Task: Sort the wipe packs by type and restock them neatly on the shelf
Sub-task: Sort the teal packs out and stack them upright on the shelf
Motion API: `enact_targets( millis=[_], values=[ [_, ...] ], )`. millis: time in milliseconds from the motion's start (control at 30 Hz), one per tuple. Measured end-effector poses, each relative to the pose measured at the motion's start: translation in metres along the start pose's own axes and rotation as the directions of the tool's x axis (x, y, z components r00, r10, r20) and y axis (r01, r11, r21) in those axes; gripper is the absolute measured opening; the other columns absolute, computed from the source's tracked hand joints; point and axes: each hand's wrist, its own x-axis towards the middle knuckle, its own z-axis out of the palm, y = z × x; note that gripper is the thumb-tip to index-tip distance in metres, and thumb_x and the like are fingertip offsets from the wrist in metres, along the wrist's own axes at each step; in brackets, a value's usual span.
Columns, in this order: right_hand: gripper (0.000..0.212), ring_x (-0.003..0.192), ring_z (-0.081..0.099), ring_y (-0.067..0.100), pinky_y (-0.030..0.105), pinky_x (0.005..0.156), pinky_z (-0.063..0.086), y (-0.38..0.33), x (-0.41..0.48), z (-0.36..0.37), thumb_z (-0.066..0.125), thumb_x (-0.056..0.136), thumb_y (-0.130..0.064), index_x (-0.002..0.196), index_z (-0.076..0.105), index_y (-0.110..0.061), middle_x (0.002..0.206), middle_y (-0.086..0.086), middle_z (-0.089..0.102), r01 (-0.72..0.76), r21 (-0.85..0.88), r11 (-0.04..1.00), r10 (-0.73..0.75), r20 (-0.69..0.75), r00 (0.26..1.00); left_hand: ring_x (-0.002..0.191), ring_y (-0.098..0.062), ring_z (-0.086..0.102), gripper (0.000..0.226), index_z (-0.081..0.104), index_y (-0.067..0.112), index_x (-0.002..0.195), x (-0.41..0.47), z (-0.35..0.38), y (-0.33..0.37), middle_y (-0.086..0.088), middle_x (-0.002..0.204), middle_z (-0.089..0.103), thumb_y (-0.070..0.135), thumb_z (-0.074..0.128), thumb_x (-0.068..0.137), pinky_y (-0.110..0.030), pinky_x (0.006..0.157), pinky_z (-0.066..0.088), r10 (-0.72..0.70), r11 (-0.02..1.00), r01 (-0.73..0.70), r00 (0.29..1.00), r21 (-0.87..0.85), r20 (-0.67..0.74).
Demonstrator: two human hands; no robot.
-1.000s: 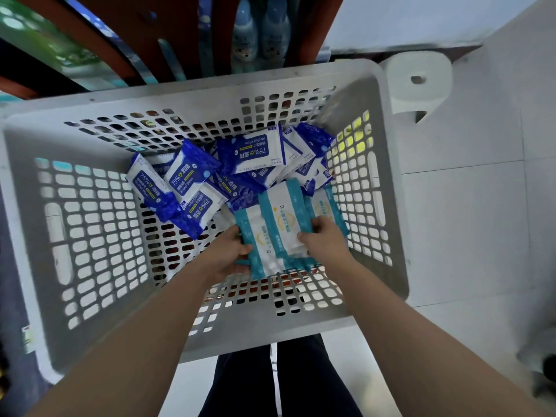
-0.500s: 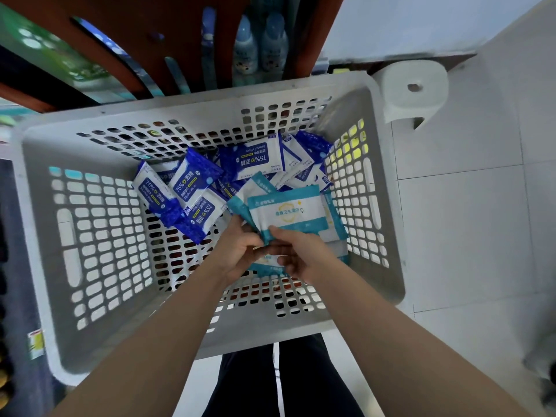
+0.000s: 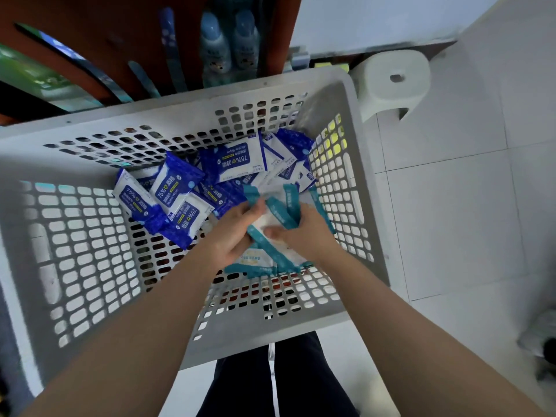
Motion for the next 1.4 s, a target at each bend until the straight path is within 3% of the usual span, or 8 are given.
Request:
enact_targets(
  millis=[167, 300, 467, 600, 1100, 1233, 1300, 1400],
  values=[
    [0.032, 0.089, 0.060, 0.023, 0.034, 0.073, 0.051, 0.023, -0.013, -0.008, 0.059, 0.088, -0.046, 0.104, 0.052, -0.019, 0.097, 0.003, 0.062, -0.061, -0.612, 0.788, 0.064, -0.016, 0.998, 0.099, -0.024, 0.059, 0.035, 0.061, 0.017, 0.102, 0.033, 0.022, -0.006, -0.004, 0.101, 0.062, 0.041, 0.035, 0.102, -0.036, 0.083, 0.045, 0.231, 0.728, 0.060, 0.917, 0.683, -0.326],
    [0.043, 0.096, 0.060, 0.026, 0.033, 0.074, 0.051, 0.020, -0.009, -0.017, 0.055, 0.090, -0.050, 0.113, 0.056, -0.013, 0.104, 0.006, 0.061, -0.074, -0.746, 0.662, 0.173, 0.056, 0.983, 0.112, -0.025, 0.055, 0.029, 0.063, 0.012, 0.119, 0.075, 0.036, -0.003, -0.008, 0.122, 0.058, 0.010, 0.042, 0.099, -0.032, 0.090, 0.043, 0.299, 0.208, -0.118, 0.953, 0.971, 0.052],
    [0.049, 0.099, 0.060, 0.027, 0.037, 0.083, 0.051, 0.017, -0.009, -0.035, 0.060, 0.087, -0.053, 0.111, 0.057, -0.010, 0.106, 0.007, 0.061, -0.029, -0.776, 0.630, 0.211, 0.136, 0.968, 0.128, -0.024, 0.046, 0.048, 0.052, 0.014, 0.134, 0.133, 0.055, 0.017, -0.006, 0.140, 0.047, 0.000, 0.054, 0.088, -0.039, 0.103, 0.041, -0.162, -0.470, -0.471, 0.877, 0.747, 0.452],
    [0.043, 0.090, 0.060, 0.026, 0.036, 0.080, 0.052, 0.016, -0.018, -0.041, 0.063, 0.086, -0.049, 0.109, 0.060, -0.012, 0.095, 0.004, 0.060, 0.059, -0.762, 0.645, 0.151, 0.203, 0.968, 0.124, -0.024, 0.045, 0.057, 0.039, 0.021, 0.142, 0.153, 0.056, 0.028, -0.004, 0.137, 0.045, 0.011, 0.058, 0.089, -0.037, 0.092, 0.043, -0.270, -0.773, -0.519, 0.790, 0.365, 0.551],
    [0.030, 0.092, 0.061, 0.021, 0.027, 0.067, 0.041, 0.026, -0.030, -0.044, 0.069, 0.084, -0.028, 0.114, 0.065, -0.029, 0.103, -0.002, 0.067, 0.179, -0.714, 0.677, 0.074, 0.308, 0.949, 0.119, -0.022, 0.047, 0.075, 0.044, 0.020, 0.132, 0.145, 0.046, 0.009, 0.000, 0.125, 0.054, 0.048, 0.076, 0.070, -0.042, 0.107, 0.026, -0.292, -0.808, -0.481, 0.829, 0.341, 0.477],
    [0.031, 0.092, 0.061, 0.022, 0.028, 0.067, 0.043, 0.026, -0.033, -0.043, 0.068, 0.083, -0.029, 0.114, 0.065, -0.031, 0.101, -0.002, 0.067, 0.176, -0.707, 0.685, 0.070, 0.305, 0.950, 0.119, -0.021, 0.044, 0.042, 0.058, 0.022, 0.120, 0.134, 0.044, 0.011, 0.000, 0.121, 0.053, 0.045, 0.062, 0.085, -0.040, 0.106, 0.025, -0.233, -0.807, -0.467, 0.814, 0.362, 0.532],
    [0.033, 0.093, 0.061, 0.021, 0.028, 0.068, 0.043, 0.026, -0.034, -0.043, 0.069, 0.082, -0.029, 0.115, 0.064, -0.032, 0.102, -0.003, 0.067, 0.179, -0.707, 0.685, 0.061, 0.300, 0.952, 0.117, -0.020, 0.048, 0.039, 0.058, 0.020, 0.116, 0.122, 0.044, 0.013, 0.001, 0.118, 0.056, 0.047, 0.058, 0.088, -0.039, 0.108, 0.024, -0.131, -0.709, -0.468, 0.823, 0.528, 0.553],
    [0.032, 0.094, 0.061, 0.023, 0.027, 0.066, 0.042, 0.027, -0.037, -0.043, 0.069, 0.081, -0.029, 0.112, 0.065, -0.032, 0.101, -0.003, 0.067, 0.189, -0.704, 0.685, 0.054, 0.307, 0.950, 0.104, -0.023, 0.057, 0.028, 0.053, 0.019, 0.110, 0.092, 0.045, 0.015, -0.002, 0.109, 0.063, 0.040, 0.058, 0.092, -0.033, 0.079, 0.039, 0.052, -0.260, -0.413, 0.897, 0.873, 0.439]
  ],
)
